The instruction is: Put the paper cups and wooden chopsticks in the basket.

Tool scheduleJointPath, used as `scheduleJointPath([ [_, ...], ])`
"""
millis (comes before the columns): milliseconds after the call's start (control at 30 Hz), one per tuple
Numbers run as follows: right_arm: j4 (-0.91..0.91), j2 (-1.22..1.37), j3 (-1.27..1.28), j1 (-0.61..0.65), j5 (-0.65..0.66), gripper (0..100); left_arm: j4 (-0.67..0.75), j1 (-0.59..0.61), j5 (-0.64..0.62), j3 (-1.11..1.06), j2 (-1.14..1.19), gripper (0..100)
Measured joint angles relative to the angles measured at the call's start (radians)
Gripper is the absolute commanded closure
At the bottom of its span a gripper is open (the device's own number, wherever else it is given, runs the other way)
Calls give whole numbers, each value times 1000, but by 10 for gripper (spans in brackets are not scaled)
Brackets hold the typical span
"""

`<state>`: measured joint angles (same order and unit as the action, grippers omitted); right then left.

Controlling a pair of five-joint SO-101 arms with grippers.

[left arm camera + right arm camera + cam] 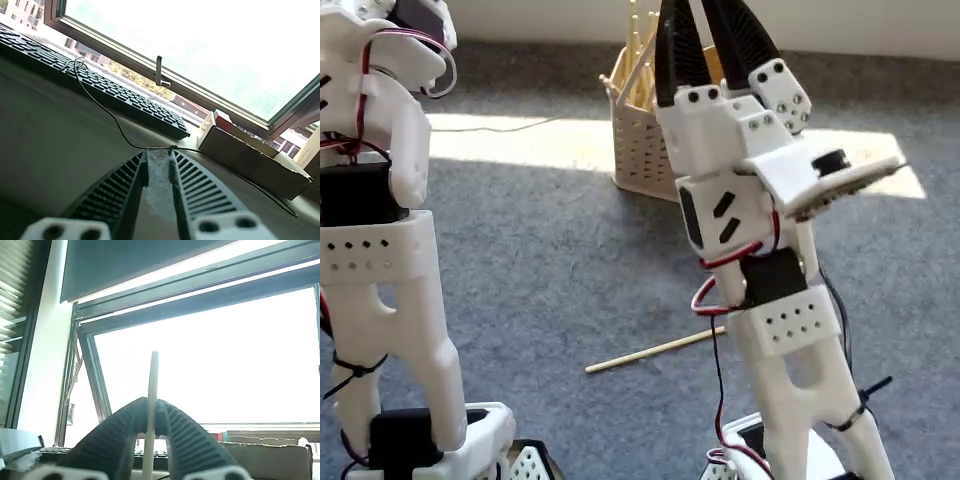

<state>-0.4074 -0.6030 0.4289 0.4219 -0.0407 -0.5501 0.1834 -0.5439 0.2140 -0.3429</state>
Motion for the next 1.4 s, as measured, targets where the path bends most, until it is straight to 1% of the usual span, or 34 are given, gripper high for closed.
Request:
scheduleJointPath([
  [167,-114,184,-11,-58,0,992,0,0,0,0,0,912],
  [367,-207,305,-11,-58,0,992,0,0,0,0,0,912],
  [633,-213,450,-101,-61,-2,992,0,0,0,0,0,912],
  [933,-213,463,-101,-71,3,992,0,0,0,0,0,912],
  [1033,-213,463,-101,-84,78,992,0,0,0,0,0,912],
  [1200,-213,463,-28,-81,207,992,0,0,0,0,0,912],
  [1300,-213,463,20,-81,242,992,0,-2,0,0,0,912],
  [1400,-213,463,69,-83,250,992,0,-2,0,0,0,912],
])
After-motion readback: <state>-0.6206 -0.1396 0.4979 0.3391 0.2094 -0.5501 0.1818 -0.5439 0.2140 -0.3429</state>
